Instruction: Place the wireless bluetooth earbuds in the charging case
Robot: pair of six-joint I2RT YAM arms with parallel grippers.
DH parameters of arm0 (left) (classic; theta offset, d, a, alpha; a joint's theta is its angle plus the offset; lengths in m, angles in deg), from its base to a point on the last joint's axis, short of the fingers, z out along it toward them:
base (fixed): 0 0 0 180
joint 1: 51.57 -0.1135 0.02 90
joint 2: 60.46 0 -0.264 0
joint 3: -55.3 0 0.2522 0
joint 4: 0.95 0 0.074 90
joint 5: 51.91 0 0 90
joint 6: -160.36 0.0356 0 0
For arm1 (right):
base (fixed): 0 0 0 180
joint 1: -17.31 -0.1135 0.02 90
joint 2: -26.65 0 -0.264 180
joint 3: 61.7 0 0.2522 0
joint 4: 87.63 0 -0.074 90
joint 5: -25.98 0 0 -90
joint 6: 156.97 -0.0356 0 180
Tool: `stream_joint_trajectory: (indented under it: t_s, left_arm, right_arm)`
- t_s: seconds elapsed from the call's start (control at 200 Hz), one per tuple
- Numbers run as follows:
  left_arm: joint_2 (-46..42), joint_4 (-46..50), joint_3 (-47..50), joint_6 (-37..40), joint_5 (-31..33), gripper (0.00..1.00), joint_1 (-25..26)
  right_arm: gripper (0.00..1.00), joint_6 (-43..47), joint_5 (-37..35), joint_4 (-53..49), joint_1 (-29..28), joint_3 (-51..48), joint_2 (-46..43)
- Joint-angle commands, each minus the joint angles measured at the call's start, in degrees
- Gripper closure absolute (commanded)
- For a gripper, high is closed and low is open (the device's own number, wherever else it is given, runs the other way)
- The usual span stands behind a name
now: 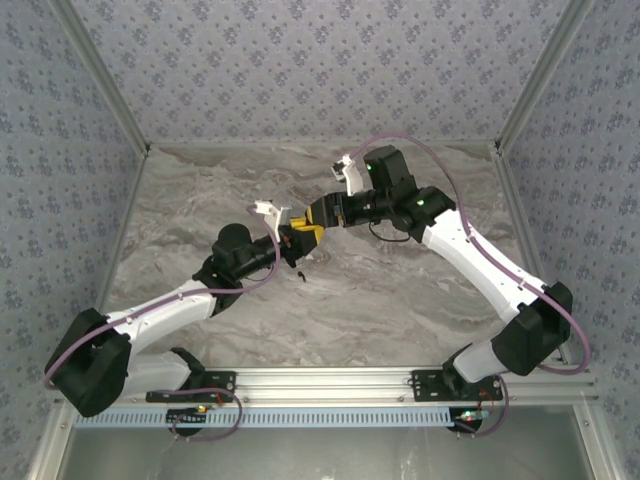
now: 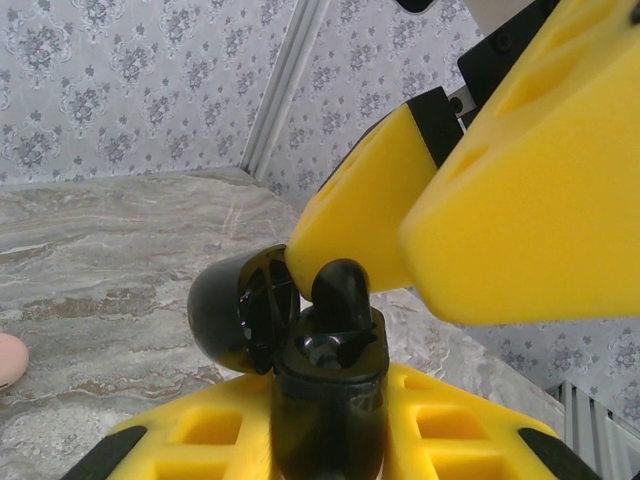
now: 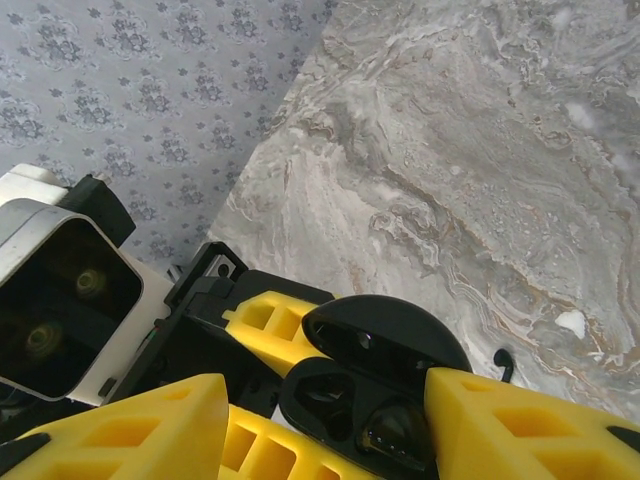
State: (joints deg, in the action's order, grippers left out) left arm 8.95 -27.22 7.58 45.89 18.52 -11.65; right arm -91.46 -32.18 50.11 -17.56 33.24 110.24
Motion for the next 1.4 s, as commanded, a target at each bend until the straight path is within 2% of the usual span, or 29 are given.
stream_joint_trajectory:
  t_s: [0.0, 0.335, 0.64, 0.92, 1.104, 1.394]
  left_arm:
    - [-2.14, -1.63, -2.12, 1.53, -2.83, 0.76, 0.57]
    - [-2.89, -0.13, -1.88, 2.42, -1.57, 0.76, 0.63]
    - [-5.19, 3.35, -1.29, 4.88, 1.29, 0.76, 0.62]
    - [-7.43, 8.7, -1.18, 7.74, 3.84, 0.76, 0.65]
    - [-9.66, 13.03, -1.2, 9.05, 8.56, 0.76, 0.61]
    - [-14.78, 20.18, -0.7, 11.4, 13.07, 0.76, 0.63]
  right_arm:
    - [0.44, 1.69, -3.02, -2.34, -0.11, 1.79, -1.28]
    - [0.44, 2.61, -6.7, -4.2, -0.06, 1.35, -2.1]
    - [0.51, 2.32, -10.58, -4.73, 0.33, -0.52, -3.57]
    - [0.51, 1.81, -10.89, -4.02, 0.68, -2.34, -4.25]
    - [0.51, 1.92, -13.84, -5.65, 0.71, -3.32, -3.03]
    - [0.51, -0.13, -14.32, -5.01, 0.01, -7.47, 2.1]
